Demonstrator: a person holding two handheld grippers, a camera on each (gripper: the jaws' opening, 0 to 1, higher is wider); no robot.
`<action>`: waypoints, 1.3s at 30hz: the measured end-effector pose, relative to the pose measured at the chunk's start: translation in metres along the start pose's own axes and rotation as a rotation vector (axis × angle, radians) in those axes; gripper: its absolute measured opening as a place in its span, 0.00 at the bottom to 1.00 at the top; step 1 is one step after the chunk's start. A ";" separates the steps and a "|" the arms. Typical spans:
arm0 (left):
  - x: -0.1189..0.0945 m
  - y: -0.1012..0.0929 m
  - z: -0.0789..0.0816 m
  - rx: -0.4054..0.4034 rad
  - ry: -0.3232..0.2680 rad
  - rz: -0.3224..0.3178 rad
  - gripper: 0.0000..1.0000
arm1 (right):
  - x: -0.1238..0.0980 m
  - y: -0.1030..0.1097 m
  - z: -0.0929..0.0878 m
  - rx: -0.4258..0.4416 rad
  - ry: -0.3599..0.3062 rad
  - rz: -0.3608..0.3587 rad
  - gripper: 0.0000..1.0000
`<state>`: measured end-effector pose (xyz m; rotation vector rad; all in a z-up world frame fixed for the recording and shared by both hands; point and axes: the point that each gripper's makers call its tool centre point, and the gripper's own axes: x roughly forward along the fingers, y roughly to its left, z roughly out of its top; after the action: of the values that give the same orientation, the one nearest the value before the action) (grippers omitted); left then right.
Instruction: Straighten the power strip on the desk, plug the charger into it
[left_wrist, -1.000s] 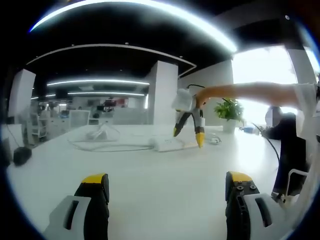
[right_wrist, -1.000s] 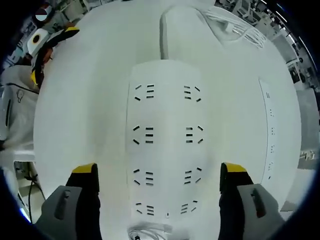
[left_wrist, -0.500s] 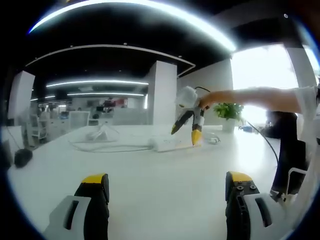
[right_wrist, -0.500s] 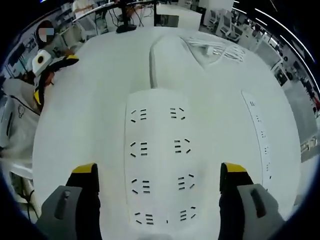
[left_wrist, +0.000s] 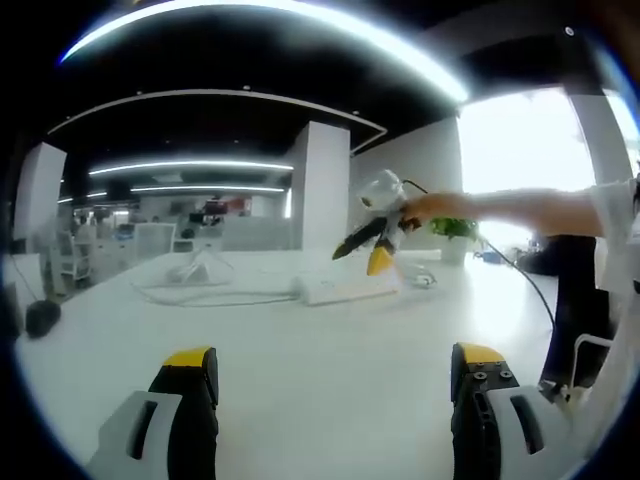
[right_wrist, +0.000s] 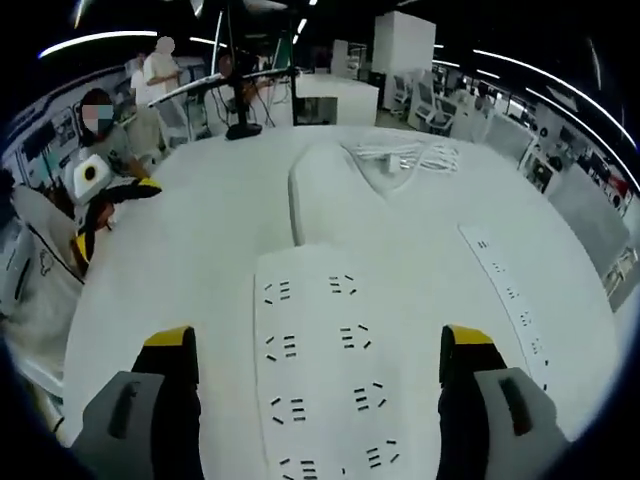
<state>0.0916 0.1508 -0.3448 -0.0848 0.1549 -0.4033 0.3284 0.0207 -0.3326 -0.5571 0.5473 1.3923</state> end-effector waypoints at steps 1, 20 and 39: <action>0.000 0.000 0.000 0.001 0.000 -0.001 0.99 | -0.001 0.000 0.002 0.003 -0.014 0.000 1.00; 0.000 -0.003 0.003 -0.003 -0.003 -0.007 0.99 | -0.015 0.003 0.061 0.075 -0.399 -0.028 1.00; -0.003 0.000 0.005 -0.012 -0.014 0.004 0.99 | -0.033 -0.029 0.084 0.090 -0.580 -0.118 1.00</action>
<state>0.0895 0.1523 -0.3393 -0.0995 0.1434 -0.3979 0.3562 0.0481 -0.2466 -0.0936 0.1044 1.3306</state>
